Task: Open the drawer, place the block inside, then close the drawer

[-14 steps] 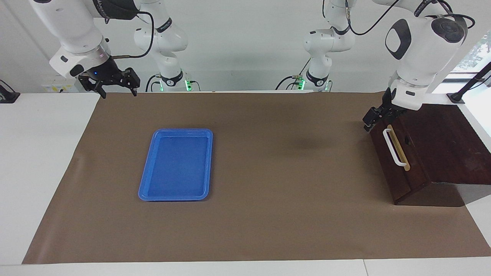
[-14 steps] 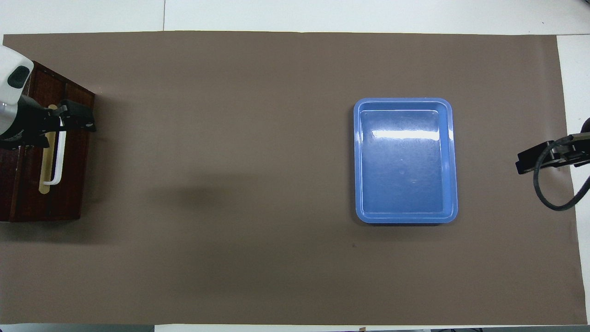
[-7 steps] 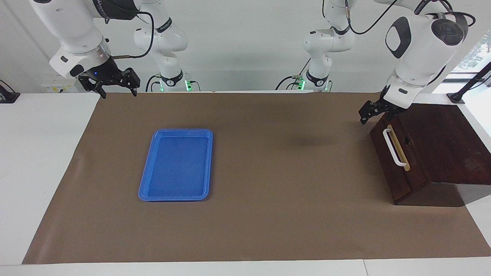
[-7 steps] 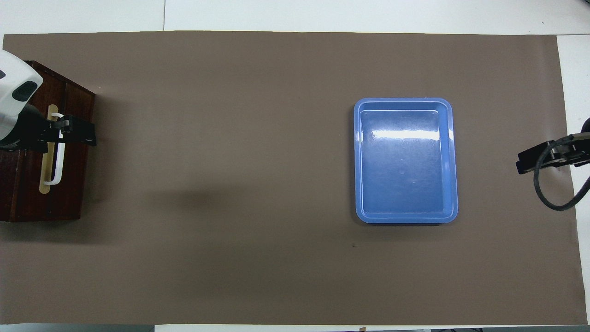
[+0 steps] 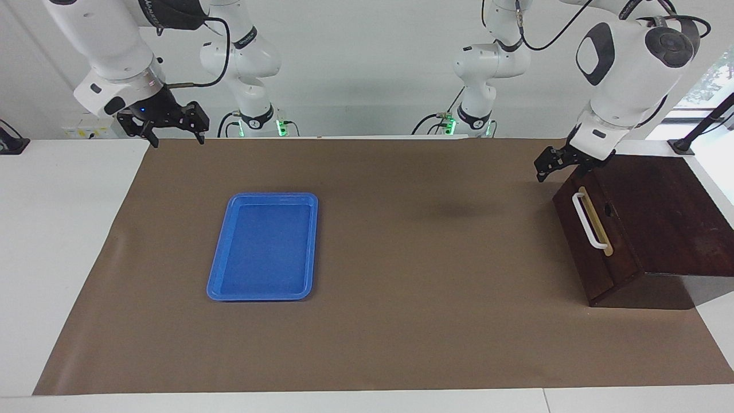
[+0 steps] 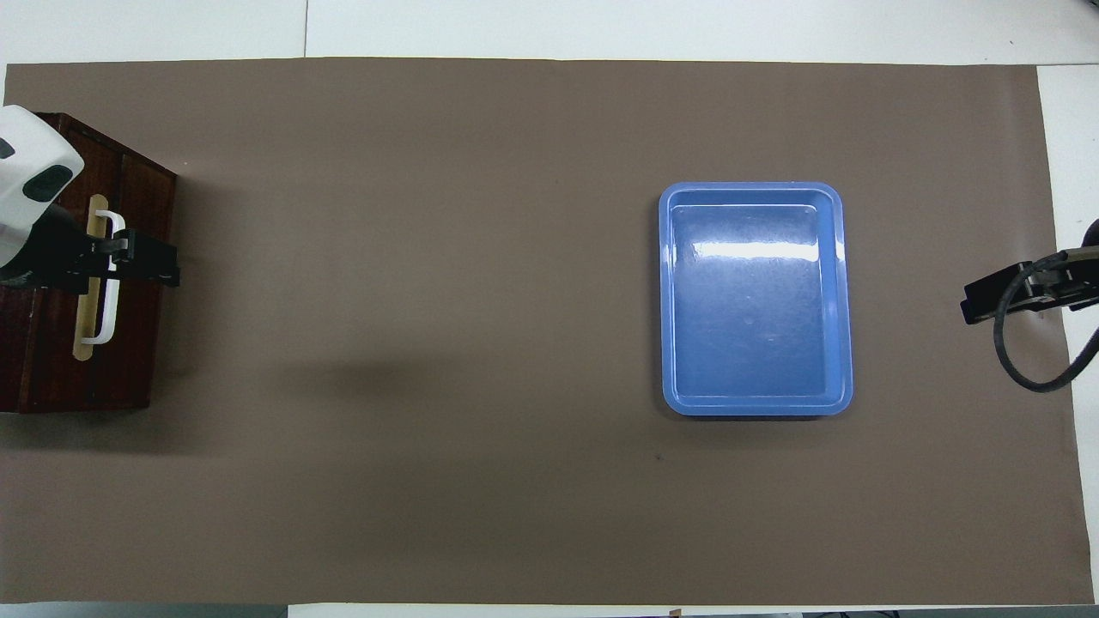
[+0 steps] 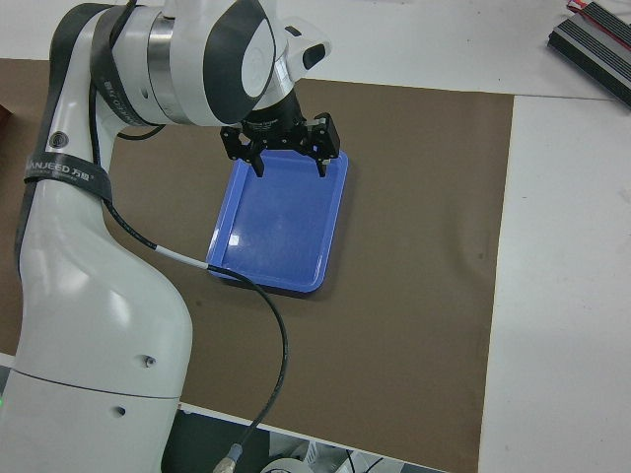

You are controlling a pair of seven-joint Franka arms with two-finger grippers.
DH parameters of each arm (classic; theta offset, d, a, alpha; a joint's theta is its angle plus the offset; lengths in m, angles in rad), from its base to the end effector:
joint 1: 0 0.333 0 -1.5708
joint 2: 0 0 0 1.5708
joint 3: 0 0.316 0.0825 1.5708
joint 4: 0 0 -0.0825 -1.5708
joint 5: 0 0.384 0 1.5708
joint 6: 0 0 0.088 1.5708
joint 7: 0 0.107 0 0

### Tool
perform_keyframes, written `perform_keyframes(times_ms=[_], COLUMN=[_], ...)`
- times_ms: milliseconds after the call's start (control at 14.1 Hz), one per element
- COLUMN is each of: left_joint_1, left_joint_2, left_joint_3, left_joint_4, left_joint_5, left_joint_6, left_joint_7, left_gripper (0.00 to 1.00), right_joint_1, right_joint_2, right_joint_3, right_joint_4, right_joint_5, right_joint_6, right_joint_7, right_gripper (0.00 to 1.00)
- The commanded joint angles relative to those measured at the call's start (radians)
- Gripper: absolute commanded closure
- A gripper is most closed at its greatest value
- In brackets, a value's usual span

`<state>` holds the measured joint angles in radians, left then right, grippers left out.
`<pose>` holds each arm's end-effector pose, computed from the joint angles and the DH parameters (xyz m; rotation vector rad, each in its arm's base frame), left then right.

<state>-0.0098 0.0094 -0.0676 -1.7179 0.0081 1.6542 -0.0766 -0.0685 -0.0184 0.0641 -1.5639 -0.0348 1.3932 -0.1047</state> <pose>0.5560 -0.0422 0.5567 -3.1265 0.0028 0.1131 0.5292 -0.0062 0.6236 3.1013 0.1500 -0.2396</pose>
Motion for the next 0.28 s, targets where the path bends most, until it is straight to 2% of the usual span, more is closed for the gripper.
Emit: perform_keyframes(times_ms=[0,213], left_joint_1=[-0.009,-0.007], left_joint_2=[-0.014,-0.012], left_joint_3=[0.008,0.008], left_joint_4=[0.001,0.004], left_joint_5=[-0.019,-0.019], left_joint_6=[-0.016,-0.014], left_joint_7=[0.015,0.015], left_gripper=[0.0,0.0], right_joint_1=[-0.014,-0.014], right_joint_2=[-0.014,-0.014], right_joint_3=[0.011,0.011], right_joint_4=[-0.015,-0.015], right_joint_5=[-0.008,-0.008], right_joint_6=[0.006,0.006], right_joint_7=[0.016,0.016], right_gripper=[0.0,0.0])
